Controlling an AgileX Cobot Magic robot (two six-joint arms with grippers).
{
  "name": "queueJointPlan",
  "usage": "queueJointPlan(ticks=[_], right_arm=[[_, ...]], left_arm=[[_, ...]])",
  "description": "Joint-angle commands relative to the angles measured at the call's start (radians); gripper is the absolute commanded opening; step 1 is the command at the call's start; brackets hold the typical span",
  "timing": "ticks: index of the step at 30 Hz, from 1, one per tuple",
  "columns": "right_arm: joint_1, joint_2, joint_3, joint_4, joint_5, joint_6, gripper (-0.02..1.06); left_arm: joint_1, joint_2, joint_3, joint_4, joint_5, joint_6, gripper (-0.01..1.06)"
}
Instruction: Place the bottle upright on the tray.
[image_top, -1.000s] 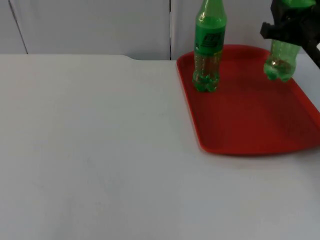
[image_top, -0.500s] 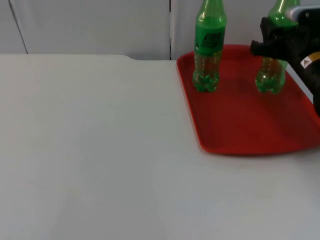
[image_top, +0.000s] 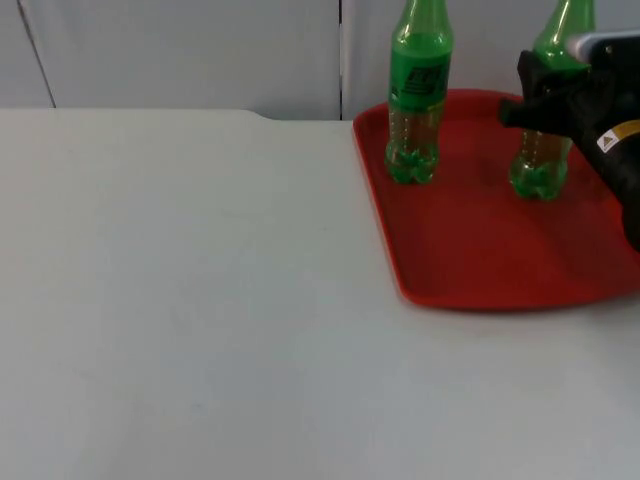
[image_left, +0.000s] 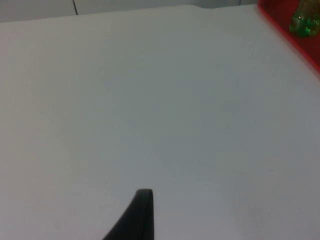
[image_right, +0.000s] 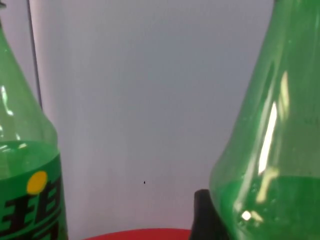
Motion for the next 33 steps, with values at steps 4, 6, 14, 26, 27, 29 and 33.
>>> queueJointPlan(ticks=[4,6,14,26,27,29,33], right_arm=[[0.003,0.0,0.0,-0.001,-0.004,-0.01,0.5],[0.003,0.0,0.0,0.001,-0.004,-0.01,0.58],[0.003,0.0,0.002,0.0,-0.004,-0.004,0.77],[0.003,-0.005,0.003,-0.066,-0.004,-0.01,1.05],[0.003,-0.005,0.003,-0.066,-0.004,-0.01,1.05],[0.012,-0.009,0.013,-0.066,-0.004,-0.026,1.05],[0.012,-0.05,0.065,-0.06,-0.004,-0.065,1.05]], left_arm=[[-0.003,-0.004,0.004,0.0,-0.011,-0.005,1.05],[-0.003,-0.004,0.004,0.0,-0.011,-0.005,1.05],[-0.003,-0.004,0.004,0.0,-0.011,-0.005,1.05],[-0.003,-0.004,0.004,0.0,-0.011,-0.005,1.05],[-0.003,-0.004,0.004,0.0,-0.011,-0.005,1.05],[-0.003,-0.004,0.004,0.0,-0.011,-0.005,1.05],[-0.003,-0.004,0.004,0.0,-0.011,-0.005,1.05]])
